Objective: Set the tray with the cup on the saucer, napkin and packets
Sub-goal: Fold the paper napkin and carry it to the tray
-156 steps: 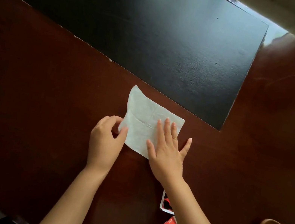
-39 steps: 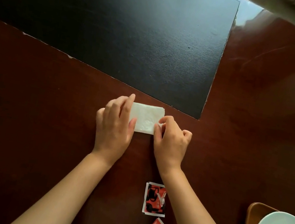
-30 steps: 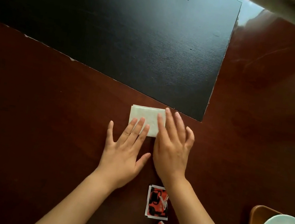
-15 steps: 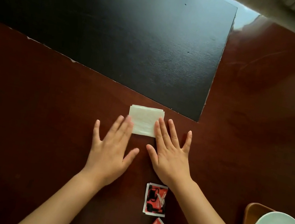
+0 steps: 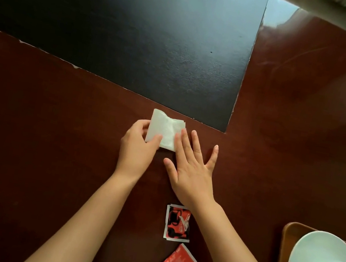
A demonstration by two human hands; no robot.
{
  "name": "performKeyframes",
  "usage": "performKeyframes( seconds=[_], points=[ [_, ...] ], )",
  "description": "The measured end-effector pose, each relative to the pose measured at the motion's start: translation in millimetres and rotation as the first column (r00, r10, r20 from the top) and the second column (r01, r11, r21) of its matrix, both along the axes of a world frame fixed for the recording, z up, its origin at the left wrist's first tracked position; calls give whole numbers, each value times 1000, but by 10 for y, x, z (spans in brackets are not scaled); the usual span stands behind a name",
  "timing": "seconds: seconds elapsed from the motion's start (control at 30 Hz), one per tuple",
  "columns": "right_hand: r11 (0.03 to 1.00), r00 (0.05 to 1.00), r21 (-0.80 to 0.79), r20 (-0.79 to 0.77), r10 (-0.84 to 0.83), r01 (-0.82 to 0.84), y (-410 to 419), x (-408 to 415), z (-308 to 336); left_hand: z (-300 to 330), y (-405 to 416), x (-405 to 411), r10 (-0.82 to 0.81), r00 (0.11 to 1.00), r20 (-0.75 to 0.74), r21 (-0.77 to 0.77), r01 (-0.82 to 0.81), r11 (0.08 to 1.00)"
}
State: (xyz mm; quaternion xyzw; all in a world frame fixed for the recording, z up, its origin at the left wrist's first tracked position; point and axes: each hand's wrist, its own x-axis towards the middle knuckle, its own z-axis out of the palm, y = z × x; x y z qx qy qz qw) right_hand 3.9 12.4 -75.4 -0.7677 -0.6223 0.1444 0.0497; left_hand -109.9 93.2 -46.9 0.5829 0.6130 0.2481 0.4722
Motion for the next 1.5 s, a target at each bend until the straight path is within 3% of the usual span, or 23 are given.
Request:
performKeyframes(
  seconds=[0.1,0.13,0.2,0.27,0.4,0.63,0.9,1.1,1.23,1.5],
  points=[
    [964,928,133,-328,-175,229,-40,-36,110,81,-60,-77,-48,992,113,-54,54,997],
    [929,835,129,-493,-244,347,-52,-39,181,130,-95,-105,-63,984,164,-81,77,994],
    [856,553,15,-770,-320,517,-94,-25,369,240,-181,-146,-87,960,265,-119,122,985],
    [814,364,-81,-866,-343,576,-168,10,550,359,-275,-170,-110,941,321,-136,161,978],
    [784,237,-133,-911,-337,607,-411,93,874,592,-486,-148,-125,905,406,-162,206,965],
    [699,269,35,-936,-228,714,-1196,335,1465,1048,-1028,214,-216,863,458,-145,312,939],
    [589,305,150,-937,-172,794,-2395,851,1833,1487,-2081,787,-320,835,448,22,347,937],
    [621,394,214,-904,-167,754,-3409,1467,1985,1623,-3158,1269,-301,826,477,55,313,948],
    [606,386,204,-903,-186,769,-3906,1825,1983,1637,-3664,1574,-300,818,491,76,302,950],
    [597,407,175,-870,-279,783,-4150,2409,1872,1453,-4084,2070,-312,839,446,-6,352,936]
  ],
)
